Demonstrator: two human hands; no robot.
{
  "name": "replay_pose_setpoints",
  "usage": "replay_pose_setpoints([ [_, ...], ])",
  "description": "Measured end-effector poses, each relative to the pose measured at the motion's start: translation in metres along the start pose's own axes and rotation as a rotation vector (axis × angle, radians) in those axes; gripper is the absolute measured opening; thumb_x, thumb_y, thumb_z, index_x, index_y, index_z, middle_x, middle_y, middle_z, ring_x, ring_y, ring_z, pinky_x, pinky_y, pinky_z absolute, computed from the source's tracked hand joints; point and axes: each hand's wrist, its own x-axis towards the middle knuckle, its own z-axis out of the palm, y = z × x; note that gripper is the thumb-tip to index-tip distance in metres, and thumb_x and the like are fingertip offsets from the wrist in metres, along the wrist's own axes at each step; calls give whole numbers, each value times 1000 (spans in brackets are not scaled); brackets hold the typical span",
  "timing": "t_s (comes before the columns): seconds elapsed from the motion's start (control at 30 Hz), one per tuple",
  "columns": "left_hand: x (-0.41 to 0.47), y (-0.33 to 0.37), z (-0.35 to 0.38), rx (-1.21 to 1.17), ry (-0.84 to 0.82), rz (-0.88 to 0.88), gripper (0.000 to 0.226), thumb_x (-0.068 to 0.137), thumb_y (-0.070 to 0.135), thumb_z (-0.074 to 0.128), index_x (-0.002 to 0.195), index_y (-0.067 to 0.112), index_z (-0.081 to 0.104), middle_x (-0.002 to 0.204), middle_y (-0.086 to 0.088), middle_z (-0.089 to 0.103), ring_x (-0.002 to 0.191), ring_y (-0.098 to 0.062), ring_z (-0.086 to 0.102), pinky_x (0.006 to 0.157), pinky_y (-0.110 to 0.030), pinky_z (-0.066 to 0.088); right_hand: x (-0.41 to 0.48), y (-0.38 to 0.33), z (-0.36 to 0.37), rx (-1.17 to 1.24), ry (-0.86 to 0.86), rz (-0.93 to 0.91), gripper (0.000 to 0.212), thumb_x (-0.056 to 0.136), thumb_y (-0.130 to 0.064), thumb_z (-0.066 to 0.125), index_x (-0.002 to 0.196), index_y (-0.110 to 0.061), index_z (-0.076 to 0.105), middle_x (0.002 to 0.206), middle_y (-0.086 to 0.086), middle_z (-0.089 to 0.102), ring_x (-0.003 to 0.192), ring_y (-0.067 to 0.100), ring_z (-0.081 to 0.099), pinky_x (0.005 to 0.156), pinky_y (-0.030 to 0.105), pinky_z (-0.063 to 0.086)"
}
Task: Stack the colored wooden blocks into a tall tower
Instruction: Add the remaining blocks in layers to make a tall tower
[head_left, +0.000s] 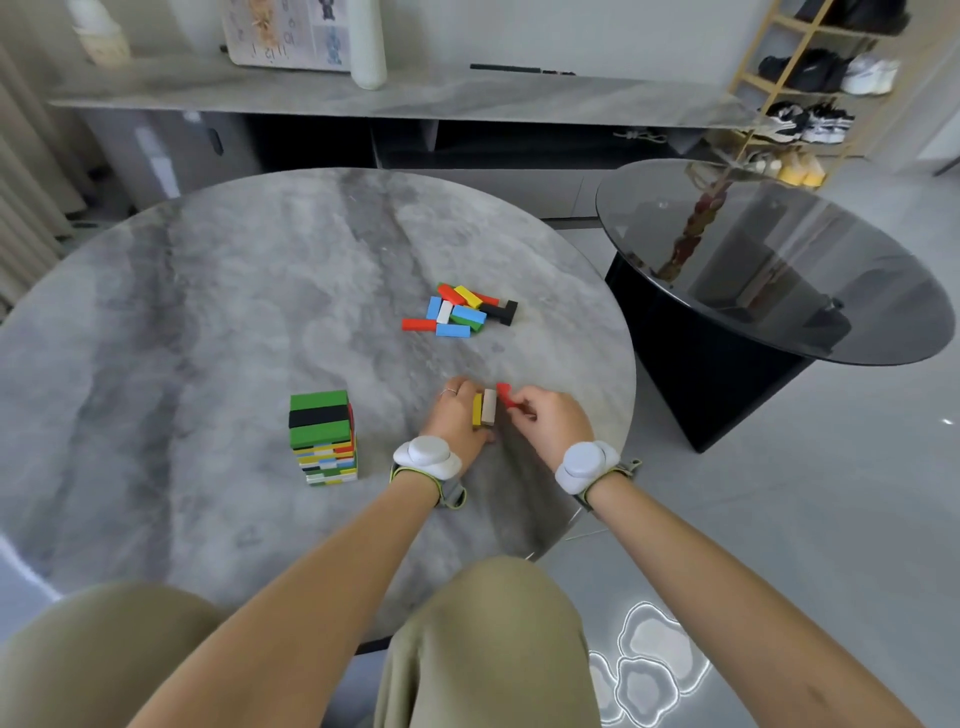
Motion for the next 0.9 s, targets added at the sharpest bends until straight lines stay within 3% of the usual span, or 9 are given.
replay_pose_setpoints([
  [0.07, 2, 3, -3, 54, -73, -9, 67, 82, 14, 69, 141, 10, 37, 153, -7, 28, 140, -27, 27, 111, -30, 29, 1, 8, -4, -129, 19, 46, 20, 90, -24, 56, 105, -17, 66, 96, 8, 72, 92, 32, 64, 72, 38, 51],
  [0.17, 6, -1, 1, 95, -111, 15, 62, 88, 12, 61, 144, 11, 34, 152, -5, 31, 142, -22, 19, 113, -26, 25, 0, 16, -3, -295, -98, -30, 21, 91, -22, 52, 108, -19, 63, 112, 0, 67, 103, 27, 61, 76, 35, 48],
  [0.33, 8, -2, 3, 109, -111, 13, 55, 90, 7, 56, 142, 10, 38, 152, -6, 31, 141, -26, 19, 111, -24, 22, 3, 18, 2, -57, -153, -81, 19, 82, -22, 67, 100, -15, 64, 104, 0, 62, 96, 19, 59, 75, 30, 45],
  [0.43, 10, -1, -1, 87, -137, 22, 57, 87, 8, 61, 140, 10, 41, 153, -6, 30, 140, -29, 23, 113, -27, 25, 9, 13, 4, 129, -240, 15, 42, 74, -19, 76, 110, -15, 56, 100, 5, 63, 88, 20, 59, 77, 28, 47],
  [0.5, 11, -1, -4, 34, -141, 1, 62, 83, 5, 66, 140, 10, 41, 151, -7, 33, 139, -28, 29, 111, -30, 32, 14, 10, 3, 215, -287, 76, 66, 71, -16, 80, 128, -16, 46, 97, 6, 59, 77, 15, 55, 70, 19, 43],
  [0.57, 12, -1, -6, 16, -142, -6, 70, 80, 8, 69, 142, 13, 39, 144, -9, 45, 134, -28, 37, 107, -33, 38, 20, 9, -1, 219, -350, 79, 77, 72, -14, 79, 138, -15, 39, 99, 3, 55, 73, 6, 50, 66, 8, 37],
  [0.7, 11, -1, -6, 6, -129, -11, 74, 78, 10, 70, 143, 18, 36, 135, -7, 54, 128, -28, 41, 103, -33, 41, 25, 10, -6, 169, -443, 16, 66, 72, -13, 78, 132, -15, 49, 104, -1, 56, 90, 11, 52, 77, 15, 38],
  [0.9, 9, 1, -10, 25, -121, -7, 70, 79, 8, 68, 142, 19, 37, 134, -5, 54, 127, -24, 43, 101, -31, 43, 22, 16, 0, 220, -374, -7, 56, 71, -19, 80, 121, -17, 56, 100, 0, 61, 85, 13, 56, 79, 22, 45],
])
